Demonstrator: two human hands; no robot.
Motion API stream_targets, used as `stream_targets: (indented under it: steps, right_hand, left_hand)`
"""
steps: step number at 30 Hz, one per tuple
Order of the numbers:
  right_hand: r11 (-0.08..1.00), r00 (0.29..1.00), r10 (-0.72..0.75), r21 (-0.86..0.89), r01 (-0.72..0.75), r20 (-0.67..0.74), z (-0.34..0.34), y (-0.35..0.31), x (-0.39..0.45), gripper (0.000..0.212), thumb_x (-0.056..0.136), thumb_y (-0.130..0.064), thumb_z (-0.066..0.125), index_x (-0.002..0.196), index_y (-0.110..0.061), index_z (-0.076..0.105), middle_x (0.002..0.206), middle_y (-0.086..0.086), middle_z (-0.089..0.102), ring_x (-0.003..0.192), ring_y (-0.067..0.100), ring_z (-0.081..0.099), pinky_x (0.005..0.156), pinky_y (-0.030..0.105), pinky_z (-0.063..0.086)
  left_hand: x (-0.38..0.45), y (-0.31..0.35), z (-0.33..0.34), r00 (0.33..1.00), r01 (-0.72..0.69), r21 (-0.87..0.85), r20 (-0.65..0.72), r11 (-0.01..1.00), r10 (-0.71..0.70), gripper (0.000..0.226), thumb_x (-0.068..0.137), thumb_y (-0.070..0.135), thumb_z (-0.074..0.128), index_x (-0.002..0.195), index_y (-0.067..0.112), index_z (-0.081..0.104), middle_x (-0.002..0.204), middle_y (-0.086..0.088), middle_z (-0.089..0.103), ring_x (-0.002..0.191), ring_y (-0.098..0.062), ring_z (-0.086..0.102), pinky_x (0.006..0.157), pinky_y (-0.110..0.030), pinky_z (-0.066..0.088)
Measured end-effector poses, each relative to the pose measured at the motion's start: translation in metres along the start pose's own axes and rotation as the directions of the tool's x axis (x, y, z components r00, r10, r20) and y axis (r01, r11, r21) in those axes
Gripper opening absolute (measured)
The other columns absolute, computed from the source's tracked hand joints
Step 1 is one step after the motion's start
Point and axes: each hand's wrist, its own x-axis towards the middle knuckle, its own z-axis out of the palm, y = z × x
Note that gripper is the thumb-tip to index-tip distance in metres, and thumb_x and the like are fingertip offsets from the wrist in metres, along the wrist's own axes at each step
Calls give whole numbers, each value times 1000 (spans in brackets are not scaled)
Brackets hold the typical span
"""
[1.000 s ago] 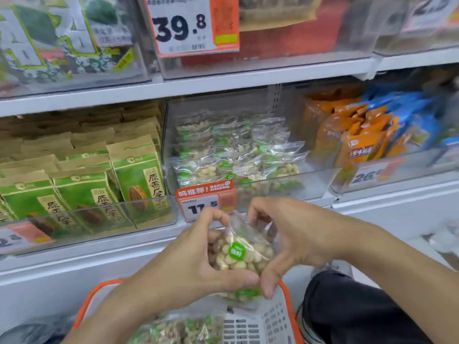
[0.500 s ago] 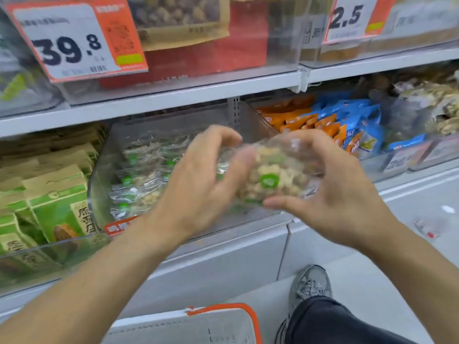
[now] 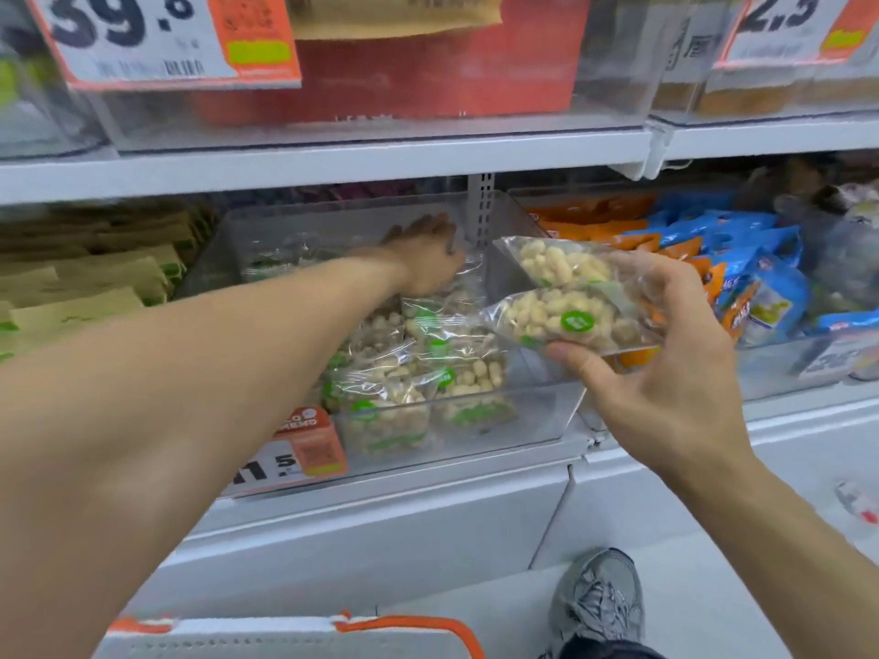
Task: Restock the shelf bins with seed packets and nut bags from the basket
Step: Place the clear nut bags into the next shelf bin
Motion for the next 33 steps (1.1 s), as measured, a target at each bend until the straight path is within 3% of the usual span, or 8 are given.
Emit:
stream_targets:
  steps: [4,7,10,12,15,19,26,33]
  right_hand:
    - [999,999,-33,-33,32,-39,11,-7,5,68,73,-18,87,130,-17,51,117,-13,55,110,-4,55,92,5,39]
    - [988,994,-108,-113,107,-8,19,-13,14,65,75,-19,85,130,-19,50,120,-14,52,112,8,55,98,17,43]
    - [936,976,-204,-278,217,78,23,-15,31,60,75,-17,80,128,-19,52,117,-12,52,108,11,50,97,14,36]
    - [893,967,-220,-374,251,125,26,-14,43,61,74,-15,80,128,-16,52,117,-3,56,107,19,50,95,27,38]
    - [797,962,-161,-545,258,220,37,-13,64,60,72,-19,84,122,-9,51,112,12,59,100,33,52,86,46,44]
    - [687,948,38,-697,205,316,60,-12,95,68,72,-29,84,126,-12,48,111,18,65,105,42,57,92,46,42]
    - [575,871,236,-784,232,431,102,-3,148,67,74,-36,82,129,-24,46,124,4,59,123,30,52,107,43,30]
    - [425,769,278,-792,439,575,140,20,175,67,68,-52,84,121,-29,48,121,-2,59,122,28,52,107,50,31]
  left_hand:
    - [-2,-8,5,990,52,68,125,996,-60,62,103,55,12,157,29,-1,165,-2,1,152,-26,-1,123,-44,0]
    - [-12,-18,2,987,96,34,128,995,-100,65,101,57,16,156,31,-6,165,3,-2,152,-27,-6,123,-48,1]
    - [-22,-22,-2,987,62,82,140,995,-73,63,103,54,14,156,28,-9,165,4,-6,152,-26,-7,123,-47,-3]
    - [-27,-23,-4,990,36,103,130,994,-49,58,106,47,11,156,25,-8,165,3,-4,152,-24,-4,121,-42,-7]
    - [-27,-30,-1,994,26,67,104,997,-33,59,105,45,7,157,21,-8,166,-4,3,152,-19,-1,123,-40,-9]
    - [-27,-35,3,994,28,47,105,999,-33,59,104,46,5,157,23,-8,166,-2,1,152,-19,-5,122,-39,-11]
    - [-25,-39,5,994,11,50,111,999,-16,59,104,44,4,156,21,-12,166,-4,-3,152,-19,-7,122,-40,-13]
    - [-18,-42,8,996,-11,68,95,998,4,59,105,42,5,156,19,-12,166,-4,-2,152,-18,-7,122,-41,-13]
